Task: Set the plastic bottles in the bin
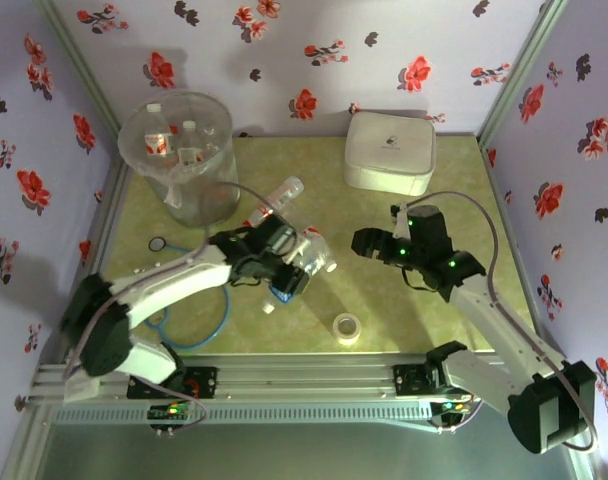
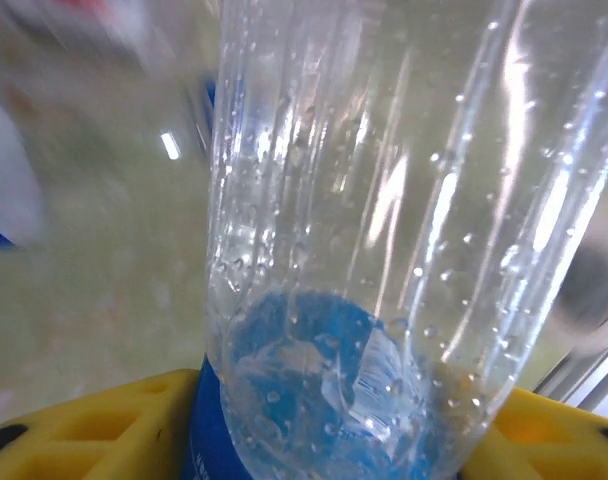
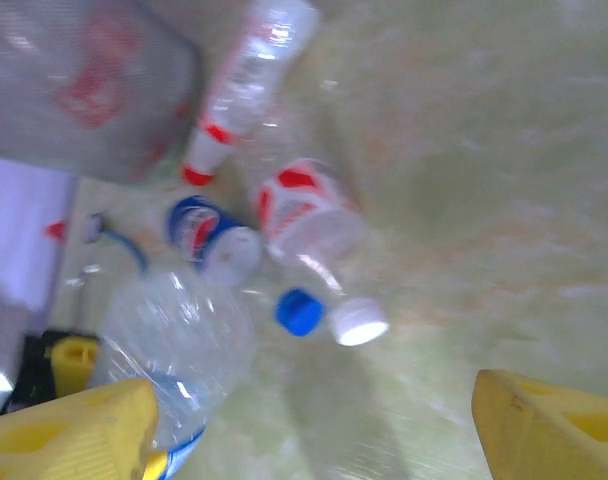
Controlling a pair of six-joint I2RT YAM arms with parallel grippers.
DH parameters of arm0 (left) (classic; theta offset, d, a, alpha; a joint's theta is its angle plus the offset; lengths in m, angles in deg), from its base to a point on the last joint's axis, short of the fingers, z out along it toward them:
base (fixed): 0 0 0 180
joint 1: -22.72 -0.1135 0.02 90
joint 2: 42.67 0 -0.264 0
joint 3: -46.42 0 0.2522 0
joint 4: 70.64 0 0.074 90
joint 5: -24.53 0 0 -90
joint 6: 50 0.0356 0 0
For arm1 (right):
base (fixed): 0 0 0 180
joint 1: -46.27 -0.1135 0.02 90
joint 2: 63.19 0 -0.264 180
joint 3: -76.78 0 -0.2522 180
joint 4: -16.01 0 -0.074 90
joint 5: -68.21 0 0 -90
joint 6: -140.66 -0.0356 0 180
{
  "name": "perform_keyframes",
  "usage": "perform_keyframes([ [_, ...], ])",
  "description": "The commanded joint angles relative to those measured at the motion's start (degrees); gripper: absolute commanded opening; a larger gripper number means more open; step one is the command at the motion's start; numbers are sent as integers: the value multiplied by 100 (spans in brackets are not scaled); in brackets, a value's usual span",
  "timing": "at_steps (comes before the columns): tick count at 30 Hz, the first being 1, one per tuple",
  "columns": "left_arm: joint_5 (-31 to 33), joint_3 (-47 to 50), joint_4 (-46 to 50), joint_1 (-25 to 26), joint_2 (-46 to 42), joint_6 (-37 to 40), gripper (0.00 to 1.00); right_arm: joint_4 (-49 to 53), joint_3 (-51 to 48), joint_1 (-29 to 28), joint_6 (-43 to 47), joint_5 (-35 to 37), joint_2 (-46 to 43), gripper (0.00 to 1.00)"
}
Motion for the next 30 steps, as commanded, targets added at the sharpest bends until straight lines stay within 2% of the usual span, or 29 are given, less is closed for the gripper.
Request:
perform_keyframes([
  [1,-459,661,-2533,-489,-547,-1411,57,-1678,-488,29,-277,-1135,-253,80],
  [4,-738,1207,-4730,-736,-520,-2692,56,-2256,-755,-8,-116,-1639,-222,77],
  [6,-803,1220,-5427,-737,-381,-3039,56,-2280,-743,-115,222,-2001,-115,76],
  [8,-993,1146,-5837,-737,-212,-3309,56,-2313,-717,-329,632,-2031,-58,75],
  [11,-1201,1066,-6131,-721,-56,-3499,56,-2318,-583,-641,1246,-1984,91,75],
  [15,-1420,1132,-6730,-715,33,-3778,56,-2154,-332,-757,1818,-1841,512,75],
  [19,-1530,941,-6443,-600,60,-3585,58,-2451,-157,-766,1993,-1825,786,75],
  [23,-1566,884,-6450,-535,129,-3566,60,-2633,-78,-767,2253,-1466,850,70],
  [27,-1566,875,-6538,-532,237,-3609,61,-3083,-106,-774,2119,-1626,861,68],
  [30,-1565,875,-6694,-529,328,-3649,62,-3148,-100,-793,2112,-1687,879,61],
])
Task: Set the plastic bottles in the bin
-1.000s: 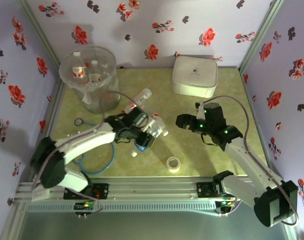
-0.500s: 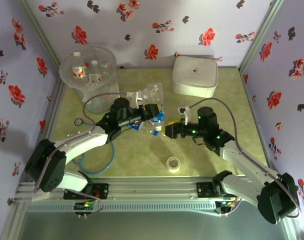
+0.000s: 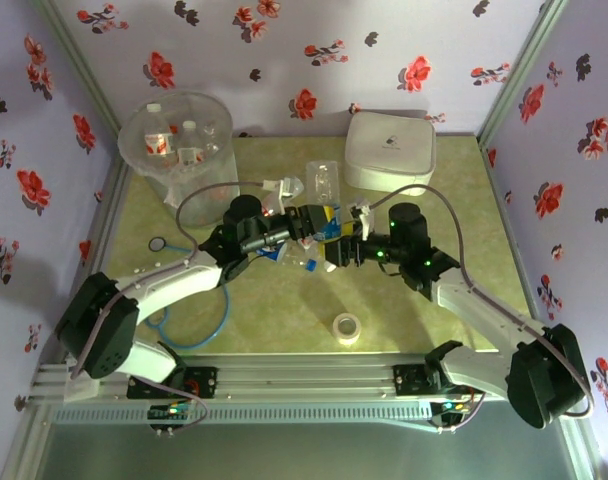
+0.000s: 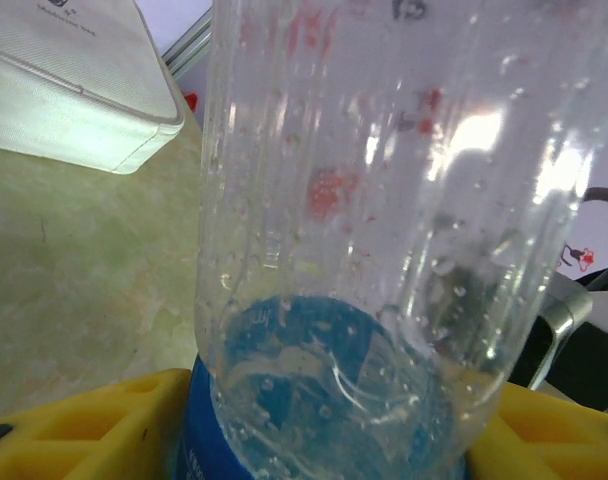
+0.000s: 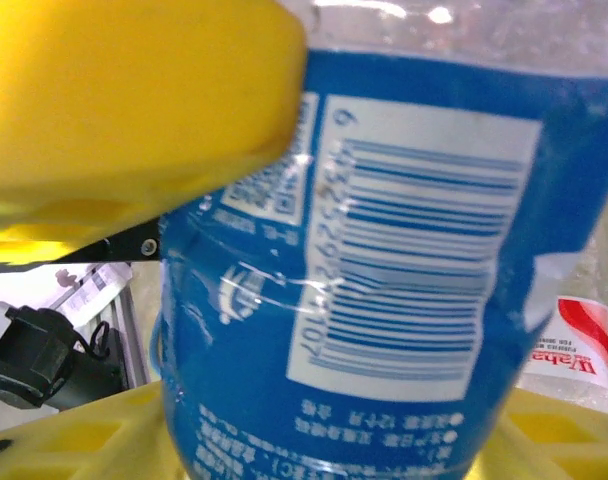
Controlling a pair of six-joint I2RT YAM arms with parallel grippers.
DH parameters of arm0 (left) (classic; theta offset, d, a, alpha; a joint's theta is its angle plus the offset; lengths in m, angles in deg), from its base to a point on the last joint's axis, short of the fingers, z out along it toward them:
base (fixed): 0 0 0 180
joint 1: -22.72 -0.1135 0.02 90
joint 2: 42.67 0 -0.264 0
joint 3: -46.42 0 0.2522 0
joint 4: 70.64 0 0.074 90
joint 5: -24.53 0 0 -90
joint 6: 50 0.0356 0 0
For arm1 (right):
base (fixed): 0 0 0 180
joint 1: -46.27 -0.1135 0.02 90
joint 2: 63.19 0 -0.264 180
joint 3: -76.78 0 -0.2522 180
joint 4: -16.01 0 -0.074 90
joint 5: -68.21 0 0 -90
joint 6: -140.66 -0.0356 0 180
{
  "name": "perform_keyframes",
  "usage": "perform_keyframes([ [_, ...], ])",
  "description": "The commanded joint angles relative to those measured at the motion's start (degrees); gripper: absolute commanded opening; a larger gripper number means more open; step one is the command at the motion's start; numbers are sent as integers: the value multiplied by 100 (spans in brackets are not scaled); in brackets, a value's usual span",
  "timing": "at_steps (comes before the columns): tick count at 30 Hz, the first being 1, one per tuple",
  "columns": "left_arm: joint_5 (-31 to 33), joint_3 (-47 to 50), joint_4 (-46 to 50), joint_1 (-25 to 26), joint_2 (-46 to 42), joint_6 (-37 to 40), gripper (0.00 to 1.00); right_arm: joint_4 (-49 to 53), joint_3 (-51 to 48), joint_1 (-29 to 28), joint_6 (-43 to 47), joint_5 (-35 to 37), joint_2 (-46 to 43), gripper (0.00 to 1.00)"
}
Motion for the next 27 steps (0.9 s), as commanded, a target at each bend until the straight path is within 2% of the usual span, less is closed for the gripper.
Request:
perform_keyframes([
  [1,-121,-164,-299,16,126,-52,62,-414,161,-47,147,-44,2,57],
  [4,-129,-230,-181,20,143,27,64,-241,144,-48,239,-15,-59,48],
  [6,-135,-256,-179,-12,144,36,68,-77,165,-48,326,17,-82,45],
  [11,-209,-524,134,-260,88,292,91,423,186,-48,565,47,-61,41],
  [14,-207,-890,744,-411,94,687,98,841,196,-76,776,69,-42,40],
  [19,-213,-1331,1411,-563,245,1140,99,1318,233,-151,1032,93,-59,40],
  [25,-289,-1618,1919,-582,403,1375,93,1374,235,-160,1088,112,-68,40],
  [27,-288,-1644,2102,-591,365,1495,88,1374,256,-162,1101,118,-62,40],
])
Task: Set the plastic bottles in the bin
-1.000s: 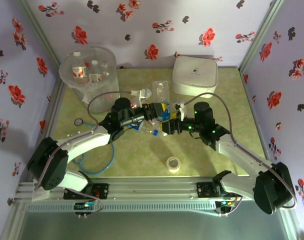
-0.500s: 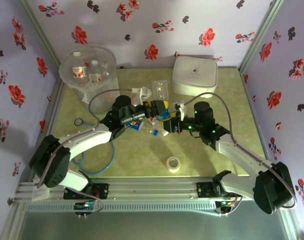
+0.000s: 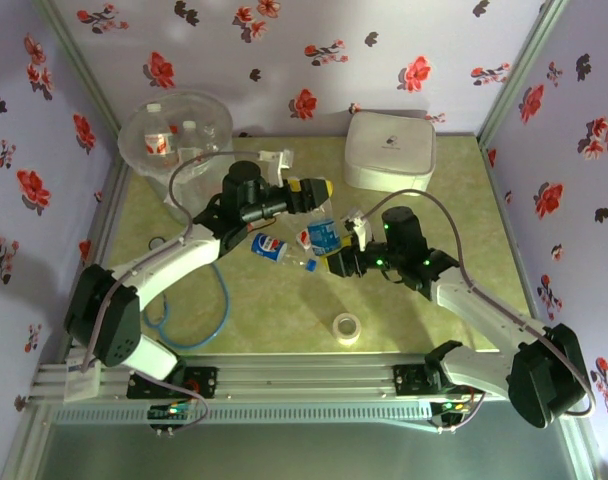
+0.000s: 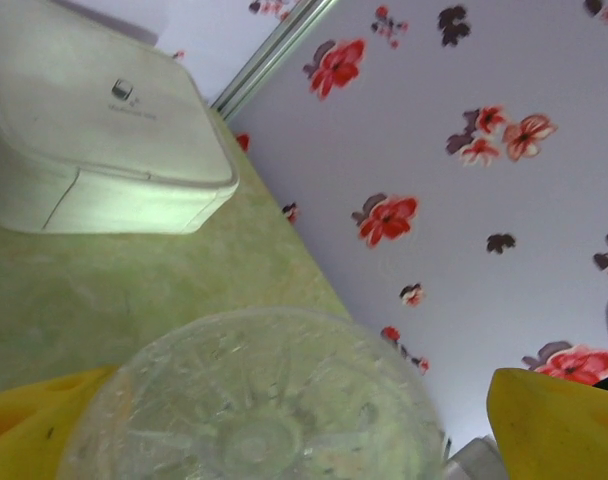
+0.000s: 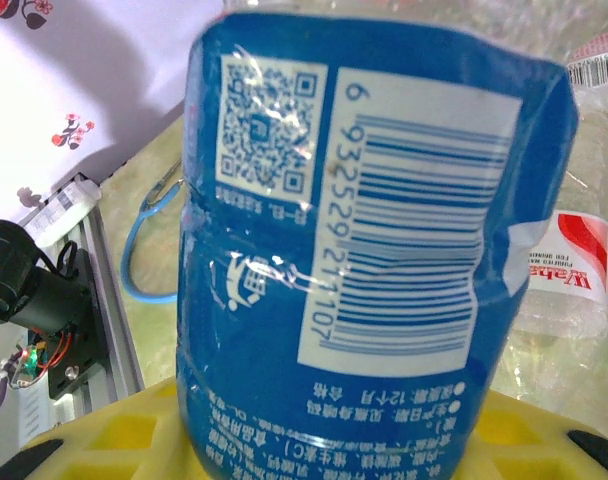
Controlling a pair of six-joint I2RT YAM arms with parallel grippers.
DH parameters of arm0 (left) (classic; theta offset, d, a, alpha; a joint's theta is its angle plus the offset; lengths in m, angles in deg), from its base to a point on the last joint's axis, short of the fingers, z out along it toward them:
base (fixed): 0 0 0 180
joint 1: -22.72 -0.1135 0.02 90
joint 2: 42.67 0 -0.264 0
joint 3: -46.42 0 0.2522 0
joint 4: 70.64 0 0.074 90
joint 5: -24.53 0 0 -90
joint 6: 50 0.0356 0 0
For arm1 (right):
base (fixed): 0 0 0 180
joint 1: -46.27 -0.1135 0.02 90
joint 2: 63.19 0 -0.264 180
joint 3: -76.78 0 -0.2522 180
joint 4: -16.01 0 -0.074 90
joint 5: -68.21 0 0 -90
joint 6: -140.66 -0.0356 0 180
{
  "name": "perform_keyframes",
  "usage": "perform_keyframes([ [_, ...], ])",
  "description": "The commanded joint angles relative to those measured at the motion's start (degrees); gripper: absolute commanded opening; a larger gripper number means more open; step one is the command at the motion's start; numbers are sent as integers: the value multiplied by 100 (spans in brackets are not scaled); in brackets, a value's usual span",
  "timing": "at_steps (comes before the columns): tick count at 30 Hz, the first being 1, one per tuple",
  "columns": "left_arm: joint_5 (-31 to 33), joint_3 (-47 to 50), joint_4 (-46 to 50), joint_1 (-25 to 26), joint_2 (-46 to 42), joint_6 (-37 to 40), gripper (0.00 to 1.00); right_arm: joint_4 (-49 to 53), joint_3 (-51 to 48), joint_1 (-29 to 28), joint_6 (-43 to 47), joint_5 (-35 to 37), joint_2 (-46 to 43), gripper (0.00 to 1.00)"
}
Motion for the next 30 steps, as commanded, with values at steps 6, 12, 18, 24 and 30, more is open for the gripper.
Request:
perform_keyframes([
  [6,-111,-272,714,-92,-139,537,64,136,179,-42,206,95,-15,40],
  [12,-120,-716,1186,-212,-168,864,49,132,270,-41,143,299,-36,80],
  [18,66,-2095,2469,-950,-305,1684,47,368,433,46,-2,1178,-299,99],
  [24,958,-3667,3169,-1936,-339,2746,38,429,275,338,-287,1480,-321,99],
  [30,1766,-4383,3223,-2911,-110,3498,21,351,138,371,-412,1529,-186,99],
])
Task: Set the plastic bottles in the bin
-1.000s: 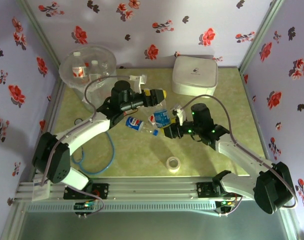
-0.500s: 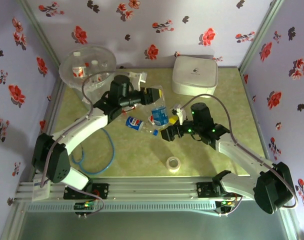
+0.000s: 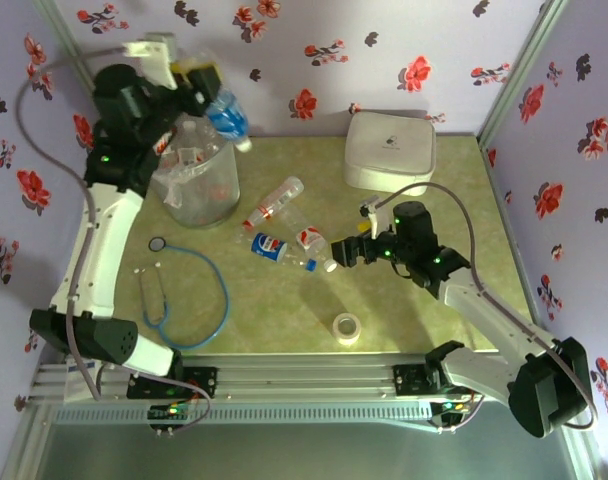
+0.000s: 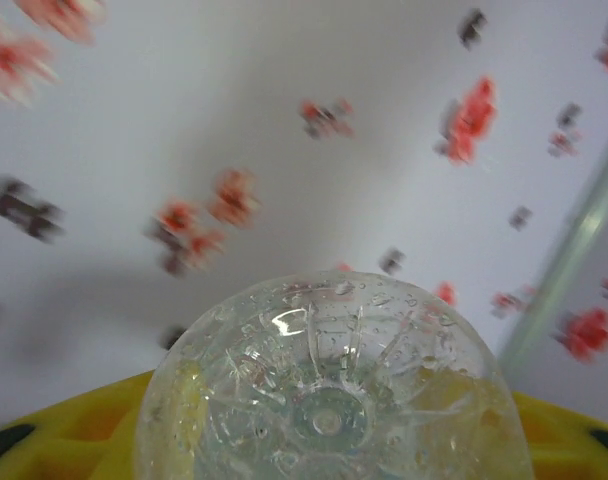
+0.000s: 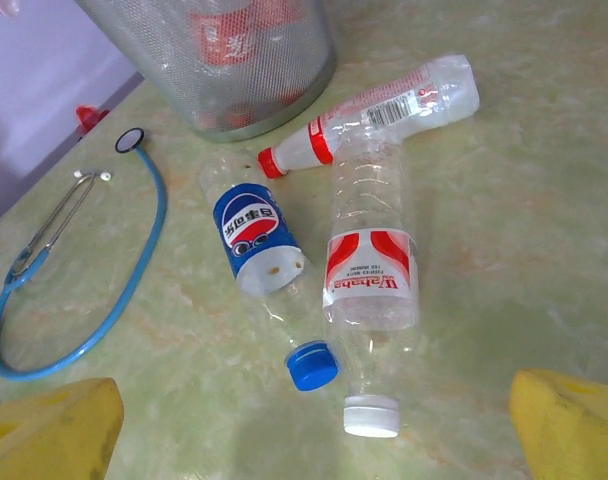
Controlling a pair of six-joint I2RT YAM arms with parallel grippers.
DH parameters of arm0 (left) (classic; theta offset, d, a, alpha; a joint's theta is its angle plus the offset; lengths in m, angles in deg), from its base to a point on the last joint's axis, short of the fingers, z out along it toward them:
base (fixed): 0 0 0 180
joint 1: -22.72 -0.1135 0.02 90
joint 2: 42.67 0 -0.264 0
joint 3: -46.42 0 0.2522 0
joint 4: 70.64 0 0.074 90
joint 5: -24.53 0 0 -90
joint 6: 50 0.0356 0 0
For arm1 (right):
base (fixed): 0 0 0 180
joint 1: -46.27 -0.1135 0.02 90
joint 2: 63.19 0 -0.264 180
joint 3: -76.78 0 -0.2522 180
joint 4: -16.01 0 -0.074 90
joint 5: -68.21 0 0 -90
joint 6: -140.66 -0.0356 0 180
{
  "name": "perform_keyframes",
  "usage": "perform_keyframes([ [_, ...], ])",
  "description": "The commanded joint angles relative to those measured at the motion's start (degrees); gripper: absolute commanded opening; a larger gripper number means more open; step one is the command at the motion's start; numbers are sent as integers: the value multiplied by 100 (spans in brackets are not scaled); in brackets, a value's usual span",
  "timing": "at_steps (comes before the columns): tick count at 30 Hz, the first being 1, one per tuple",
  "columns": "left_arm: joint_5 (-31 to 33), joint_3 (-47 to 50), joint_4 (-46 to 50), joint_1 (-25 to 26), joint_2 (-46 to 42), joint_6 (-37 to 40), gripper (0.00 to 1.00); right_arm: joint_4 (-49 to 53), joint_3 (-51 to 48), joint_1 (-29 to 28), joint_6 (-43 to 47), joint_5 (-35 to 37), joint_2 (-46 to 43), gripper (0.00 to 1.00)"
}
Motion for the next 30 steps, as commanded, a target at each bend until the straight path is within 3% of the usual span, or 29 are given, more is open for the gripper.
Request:
perform_keyframes([
  [1,682,-192,281,-381,169,765,19,-12,-72,30,-164,153,116,99],
  [7,1287,136,60,-744,536,1384,8,18,46,26,-136,141,321,99],
  [12,1162,596,9,-1057,662,901,9,58,7,24,-106,199,329,99],
  [20,663,1988,-333,-1061,580,660,13,101,-91,30,-143,289,343,99],
  [30,584,2485,96,-901,725,828,26,-46,-33,30,-254,292,561,99],
])
